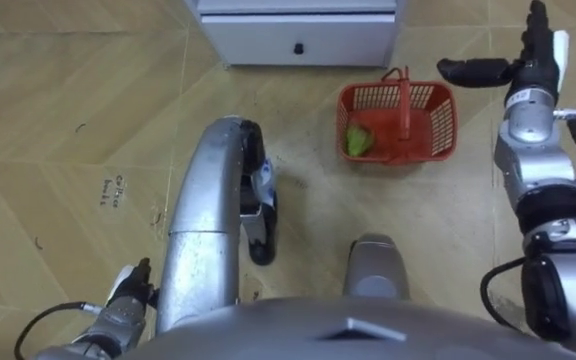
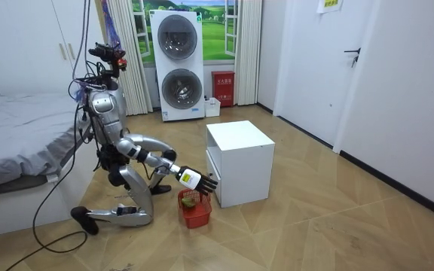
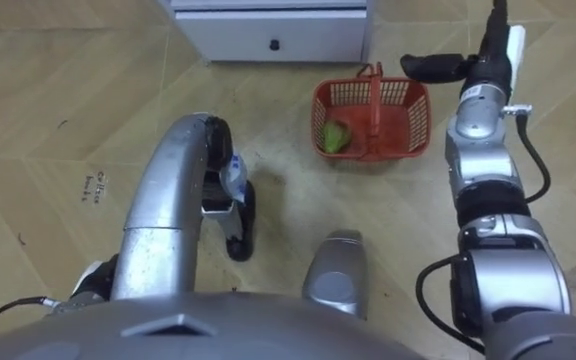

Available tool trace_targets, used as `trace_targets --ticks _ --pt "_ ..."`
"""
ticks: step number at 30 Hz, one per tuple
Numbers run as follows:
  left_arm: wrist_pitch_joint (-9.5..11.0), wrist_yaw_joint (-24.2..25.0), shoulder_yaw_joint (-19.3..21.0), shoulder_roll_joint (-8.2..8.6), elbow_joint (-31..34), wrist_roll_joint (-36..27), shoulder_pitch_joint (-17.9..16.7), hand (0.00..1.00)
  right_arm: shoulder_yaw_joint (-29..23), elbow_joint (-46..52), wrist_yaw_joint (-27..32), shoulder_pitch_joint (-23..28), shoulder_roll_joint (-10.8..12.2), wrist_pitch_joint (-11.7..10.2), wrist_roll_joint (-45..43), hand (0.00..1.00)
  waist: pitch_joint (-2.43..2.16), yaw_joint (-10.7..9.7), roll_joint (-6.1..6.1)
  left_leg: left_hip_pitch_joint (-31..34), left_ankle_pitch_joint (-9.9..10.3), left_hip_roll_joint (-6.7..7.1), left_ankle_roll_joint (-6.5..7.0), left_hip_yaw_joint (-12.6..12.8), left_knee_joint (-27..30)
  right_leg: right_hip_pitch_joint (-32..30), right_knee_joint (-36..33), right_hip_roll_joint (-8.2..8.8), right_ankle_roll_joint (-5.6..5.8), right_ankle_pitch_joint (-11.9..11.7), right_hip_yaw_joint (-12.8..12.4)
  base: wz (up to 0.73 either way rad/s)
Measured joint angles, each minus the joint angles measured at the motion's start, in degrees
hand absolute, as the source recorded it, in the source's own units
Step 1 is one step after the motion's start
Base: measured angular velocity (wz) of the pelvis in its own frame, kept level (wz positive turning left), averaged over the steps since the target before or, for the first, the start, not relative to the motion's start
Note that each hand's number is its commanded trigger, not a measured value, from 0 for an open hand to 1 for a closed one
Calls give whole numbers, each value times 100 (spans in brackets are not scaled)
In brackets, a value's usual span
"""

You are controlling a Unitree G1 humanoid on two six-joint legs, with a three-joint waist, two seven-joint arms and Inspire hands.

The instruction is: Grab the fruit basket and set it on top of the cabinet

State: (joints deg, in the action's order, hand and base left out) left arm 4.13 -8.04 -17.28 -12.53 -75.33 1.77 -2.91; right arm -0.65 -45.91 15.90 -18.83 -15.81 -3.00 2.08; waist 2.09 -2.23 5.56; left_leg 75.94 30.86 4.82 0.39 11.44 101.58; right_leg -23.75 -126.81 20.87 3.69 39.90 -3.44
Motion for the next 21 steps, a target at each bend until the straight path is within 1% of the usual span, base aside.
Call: trace_targets --ticks 1,2,4,5,7,9,11,15,18,20,21 --pt "-4 26 -3 0 0 -3 -8 0 -5 0 3 -28 -11 0 0 0 0 31 -42 34 -9 0 0 4 -5 -37 -2 3 12 6 -1 4" --pt "-12 47 -4 0 0 -3 -8 0 -6 -2 4 -55 -27 0 0 0 20 64 -78 51 -16 2 0 13 -16 -57 -2 4 13 6 6 5" --pt "-24 104 -17 1 1 -8 -21 0 -5 -5 5 -71 -29 0 -1 0 33 110 -111 69 -20 3 -6 24 -32 -85 -2 12 14 6 5 4" --pt "-28 114 -91 1 1 -42 -38 0 -5 -6 5 -83 -30 0 -1 0 34 120 -149 90 -23 4 -10 24 -34 -98 0 19 14 6 21 5" --pt "-46 153 -104 8 3 -123 -56 0 -6 -9 5 -96 -35 0 -1 0 28 118 -200 116 -30 4 -10 25 -39 -123 1 26 14 6 30 3" --pt "-56 162 -106 8 4 -131 -55 0 -4 -39 7 -96 -37 0 -7 0 28 120 -211 115 -41 0 -3 59 -62 -147 -3 47 17 8 31 0" --pt "-52 217 -118 8 5 -137 -33 0 4 -52 18 -97 -41 -1 -2 0 29 120 -219 120 -59 -7 5 120 -95 -198 -24 103 18 11 15 0" --pt "-52 257 -264 6 6 -222 -36 0 140 -234 10 -99 -73 -2 12 0 28 137 -228 123 -67 -24 9 159 -112 -253 -44 105 20 12 -36 -2" --pt "-62 288 -330 5 3 -221 20 0 177 -607 -61 -110 -157 -14 95 0 35 263 -226 124 -81 -39 9 182 -124 -283 -71 119 23 15 -57 -2" --pt "-63 371 -374 6 6 -222 102 0 180 -1039 -104 -193 -233 -15 222 0 46 384 -245 148 -118 -46 23 198 -131 -312 -107 128 28 19 -55 0" --pt "-63 379 -383 6 7 -222 113 0 182 -1081 -120 -193 -252 -15 227 0 48 407 -247 160 -128 -53 31 208 -133 -327 -119 133 31 21 -59 4"
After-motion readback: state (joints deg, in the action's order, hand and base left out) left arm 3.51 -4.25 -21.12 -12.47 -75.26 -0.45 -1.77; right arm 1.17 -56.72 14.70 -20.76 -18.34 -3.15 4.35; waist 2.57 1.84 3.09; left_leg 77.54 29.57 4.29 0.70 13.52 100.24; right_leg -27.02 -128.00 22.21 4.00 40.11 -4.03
